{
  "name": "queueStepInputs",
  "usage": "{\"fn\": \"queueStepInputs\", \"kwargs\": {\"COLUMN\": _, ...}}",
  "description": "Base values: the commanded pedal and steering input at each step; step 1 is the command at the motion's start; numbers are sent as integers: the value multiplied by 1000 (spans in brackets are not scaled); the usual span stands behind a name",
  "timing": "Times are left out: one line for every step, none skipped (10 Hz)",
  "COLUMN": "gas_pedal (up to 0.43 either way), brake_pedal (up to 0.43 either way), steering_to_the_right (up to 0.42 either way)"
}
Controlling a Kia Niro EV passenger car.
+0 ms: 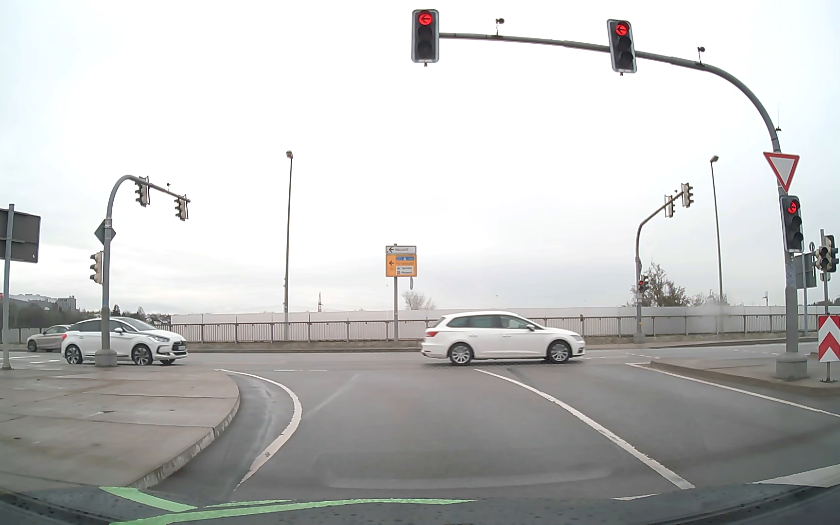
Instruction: Follow the waypoints while adhering to traffic rules and regulations
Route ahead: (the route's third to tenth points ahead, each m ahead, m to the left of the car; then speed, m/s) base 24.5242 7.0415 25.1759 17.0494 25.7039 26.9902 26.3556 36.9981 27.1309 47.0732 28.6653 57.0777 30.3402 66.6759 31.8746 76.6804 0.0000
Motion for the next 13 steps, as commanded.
{"fn": "queueStepInputs", "kwargs": {"gas_pedal": 0, "brake_pedal": 390, "steering_to_the_right": -14}}
{"fn": "queueStepInputs", "kwargs": {"gas_pedal": 0, "brake_pedal": 390, "steering_to_the_right": -14}}
{"fn": "queueStepInputs", "kwargs": {"gas_pedal": 0, "brake_pedal": 390, "steering_to_the_right": -13}}
{"fn": "queueStepInputs", "kwargs": {"gas_pedal": 0, "brake_pedal": 390, "steering_to_the_right": -14}}
{"fn": "queueStepInputs", "kwargs": {"gas_pedal": 0, "brake_pedal": 390, "steering_to_the_right": -13}}
{"fn": "queueStepInputs", "kwargs": {"gas_pedal": 0, "brake_pedal": 396, "steering_to_the_right": -14}}
{"fn": "queueStepInputs", "kwargs": {"gas_pedal": 0, "brake_pedal": 390, "steering_to_the_right": -14}}
{"fn": "queueStepInputs", "kwargs": {"gas_pedal": 0, "brake_pedal": 390, "steering_to_the_right": -14}}
{"fn": "queueStepInputs", "kwargs": {"gas_pedal": 0, "brake_pedal": 390, "steering_to_the_right": -14}}
{"fn": "queueStepInputs", "kwargs": {"gas_pedal": 0, "brake_pedal": 390, "steering_to_the_right": -14}}
{"fn": "queueStepInputs", "kwargs": {"gas_pedal": 0, "brake_pedal": 396, "steering_to_the_right": -14}}
{"fn": "queueStepInputs", "kwargs": {"gas_pedal": 0, "brake_pedal": 390, "steering_to_the_right": -14}}
{"fn": "queueStepInputs", "kwargs": {"gas_pedal": 0, "brake_pedal": 390, "steering_to_the_right": -14}}
